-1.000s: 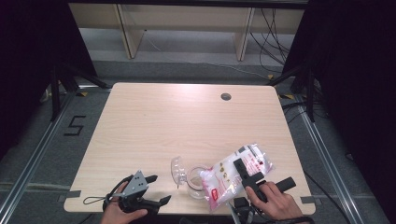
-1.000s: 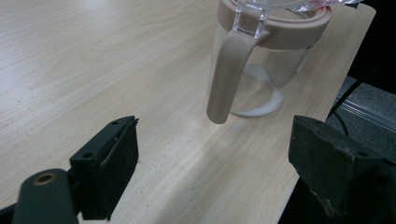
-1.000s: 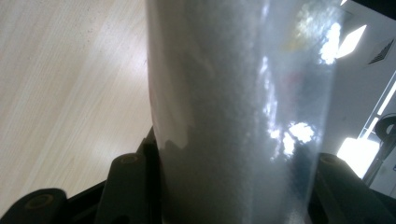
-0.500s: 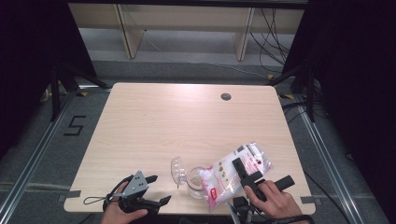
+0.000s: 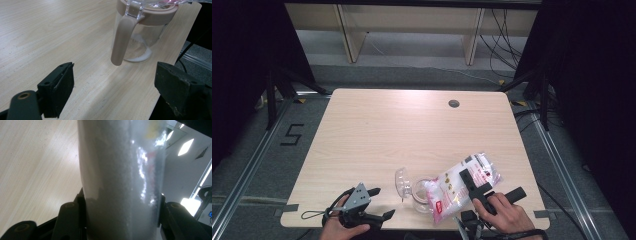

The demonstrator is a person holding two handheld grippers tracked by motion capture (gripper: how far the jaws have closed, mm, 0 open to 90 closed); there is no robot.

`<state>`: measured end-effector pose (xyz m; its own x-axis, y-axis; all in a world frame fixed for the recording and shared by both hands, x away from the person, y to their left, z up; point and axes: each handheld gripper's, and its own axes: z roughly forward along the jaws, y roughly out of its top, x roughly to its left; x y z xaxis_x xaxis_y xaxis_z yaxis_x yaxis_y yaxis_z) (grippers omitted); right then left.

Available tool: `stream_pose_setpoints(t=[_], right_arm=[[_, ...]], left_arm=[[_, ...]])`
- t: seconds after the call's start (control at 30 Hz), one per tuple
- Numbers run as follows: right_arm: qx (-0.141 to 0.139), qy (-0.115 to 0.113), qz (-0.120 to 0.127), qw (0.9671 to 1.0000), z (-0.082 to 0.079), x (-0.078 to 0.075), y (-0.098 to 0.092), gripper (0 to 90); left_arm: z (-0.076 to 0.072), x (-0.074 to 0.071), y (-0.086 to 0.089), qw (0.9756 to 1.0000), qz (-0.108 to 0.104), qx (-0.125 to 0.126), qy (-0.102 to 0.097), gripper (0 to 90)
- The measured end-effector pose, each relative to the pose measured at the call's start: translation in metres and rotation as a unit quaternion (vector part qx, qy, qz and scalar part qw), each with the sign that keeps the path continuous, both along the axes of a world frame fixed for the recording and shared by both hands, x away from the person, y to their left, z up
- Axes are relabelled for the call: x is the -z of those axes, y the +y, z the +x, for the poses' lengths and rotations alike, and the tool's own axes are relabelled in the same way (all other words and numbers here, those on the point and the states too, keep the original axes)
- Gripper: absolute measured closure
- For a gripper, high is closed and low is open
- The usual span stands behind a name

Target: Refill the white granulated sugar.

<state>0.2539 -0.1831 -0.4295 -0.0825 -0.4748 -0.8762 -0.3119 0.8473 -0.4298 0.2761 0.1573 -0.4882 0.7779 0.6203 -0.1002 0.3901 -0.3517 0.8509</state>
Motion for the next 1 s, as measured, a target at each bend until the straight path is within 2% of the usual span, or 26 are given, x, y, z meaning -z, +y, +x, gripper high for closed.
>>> stream_pose_setpoints(t=[0.03, 0.33, 0.37, 0.4, 0.5, 0.53, 0.63, 0.67, 0.9, 0.93, 0.97, 1.0], right_arm=[[0.008, 0.003, 0.012, 0.9999, -0.0010, 0.0015, -0.0004, 53.1], [0.004, 0.005, 0.017, 0.9998, 0.0002, 0.0012, -0.0015, 53.2], [0.003, 0.005, 0.016, 0.9999, 0.0002, 0.0011, -0.0014, 53.3], [-0.008, 0.000, -0.001, 1.0000, 0.0015, -0.0011, -0.0009, 53.3], [-0.008, 0.001, 0.001, 1.0000, 0.0015, -0.0008, -0.0008, 53.4], [0.001, 0.006, 0.017, 0.9998, 0.0004, 0.0012, -0.0011, 53.4], [0.003, 0.008, 0.020, 0.9998, 0.0005, 0.0014, -0.0014, 53.5], [-0.007, 0.008, 0.009, 0.9999, 0.0018, -0.0001, -0.0003, 53.4], [-0.003, 0.010, 0.013, 0.9999, 0.0013, 0.0001, -0.0006, 53.6], [-0.014, 0.005, -0.005, 0.9999, 0.0026, -0.0022, -0.0001, 53.7], [-0.006, 0.009, 0.009, 0.9999, 0.0012, -0.0004, -0.0005, 53.7], [-0.006, 0.008, 0.011, 0.9999, 0.0007, -0.0005, -0.0009, 53.7]], left_arm=[[0.0000, 0.0000, 0.0000, 1.0000, 0.000, 0.000, 0.000, 15.9], [-0.0003, -0.0002, 0.0002, 1.0000, -0.001, 0.000, 0.000, 15.9], [0.0002, 0.0004, 0.0000, 1.0000, -0.005, 0.001, -0.001, 15.9], [0.0000, 0.0001, 0.0002, 1.0000, -0.003, 0.001, -0.001, 15.9], [-0.0001, 0.0000, 0.0002, 1.0000, -0.004, 0.001, -0.001, 15.9], [-0.0001, 0.0000, 0.0002, 1.0000, -0.004, 0.001, -0.001, 15.9], [-0.0001, 0.0000, 0.0003, 1.0000, -0.004, 0.000, -0.001, 15.9], [-0.0001, -0.0001, 0.0003, 1.0000, -0.004, 0.000, -0.001, 15.9], [-0.0002, -0.0001, 0.0003, 1.0000, -0.004, 0.000, -0.001, 15.9], [-0.0003, -0.0001, 0.0003, 1.0000, -0.004, 0.000, -0.001, 15.9], [-0.0002, -0.0001, 0.0004, 1.0000, -0.004, 0.000, -0.001, 15.9], [-0.0003, -0.0001, 0.0005, 1.0000, -0.004, -0.001, -0.001, 15.9]])
